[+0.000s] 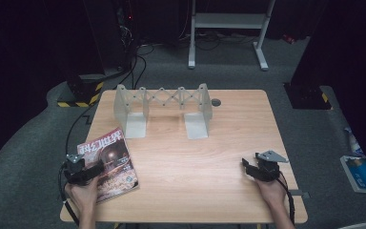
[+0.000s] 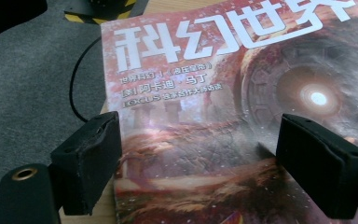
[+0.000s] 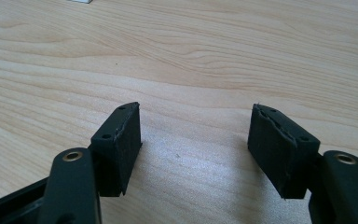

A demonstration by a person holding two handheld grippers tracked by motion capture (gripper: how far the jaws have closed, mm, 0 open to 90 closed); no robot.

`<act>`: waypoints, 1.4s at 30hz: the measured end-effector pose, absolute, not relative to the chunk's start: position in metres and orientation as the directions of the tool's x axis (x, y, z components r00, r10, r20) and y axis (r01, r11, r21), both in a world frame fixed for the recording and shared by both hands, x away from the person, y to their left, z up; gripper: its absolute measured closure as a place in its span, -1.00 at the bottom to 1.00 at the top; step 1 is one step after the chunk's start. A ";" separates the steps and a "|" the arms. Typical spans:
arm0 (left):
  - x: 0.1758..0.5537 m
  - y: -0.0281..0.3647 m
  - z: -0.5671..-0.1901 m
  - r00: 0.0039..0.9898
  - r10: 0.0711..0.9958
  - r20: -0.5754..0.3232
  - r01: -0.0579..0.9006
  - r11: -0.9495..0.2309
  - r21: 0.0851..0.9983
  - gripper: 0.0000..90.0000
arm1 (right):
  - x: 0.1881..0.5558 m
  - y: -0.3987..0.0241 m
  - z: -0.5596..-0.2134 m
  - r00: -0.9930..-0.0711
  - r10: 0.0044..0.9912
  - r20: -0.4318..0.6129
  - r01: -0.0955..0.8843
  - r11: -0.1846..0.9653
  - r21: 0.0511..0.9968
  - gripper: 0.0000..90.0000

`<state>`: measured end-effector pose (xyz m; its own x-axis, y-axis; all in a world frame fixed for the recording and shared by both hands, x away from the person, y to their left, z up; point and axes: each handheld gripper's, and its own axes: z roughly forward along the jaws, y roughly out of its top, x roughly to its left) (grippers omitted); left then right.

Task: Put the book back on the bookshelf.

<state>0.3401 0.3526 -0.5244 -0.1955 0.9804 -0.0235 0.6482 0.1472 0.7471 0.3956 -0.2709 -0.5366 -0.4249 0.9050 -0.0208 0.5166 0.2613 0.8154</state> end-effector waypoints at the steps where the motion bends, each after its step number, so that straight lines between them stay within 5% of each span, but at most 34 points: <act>1: 0.340 0.353 -0.525 -0.195 0.981 -0.013 0.651 0.140 0.746 -0.68 | 0.395 -0.270 -0.537 -0.420 0.907 -0.015 0.522 0.255 0.814 -0.23; 14: 0.336 0.361 -0.528 -0.192 0.978 -0.079 0.651 0.188 0.735 -0.68 | 0.395 -0.271 -0.537 -0.421 0.907 -0.016 0.522 0.257 0.814 -0.23; 42: 0.309 0.341 -0.533 -0.201 0.978 -0.062 0.607 0.174 0.775 -0.61 | 0.395 -0.271 -0.537 -0.422 0.906 -0.019 0.519 0.258 0.815 -0.23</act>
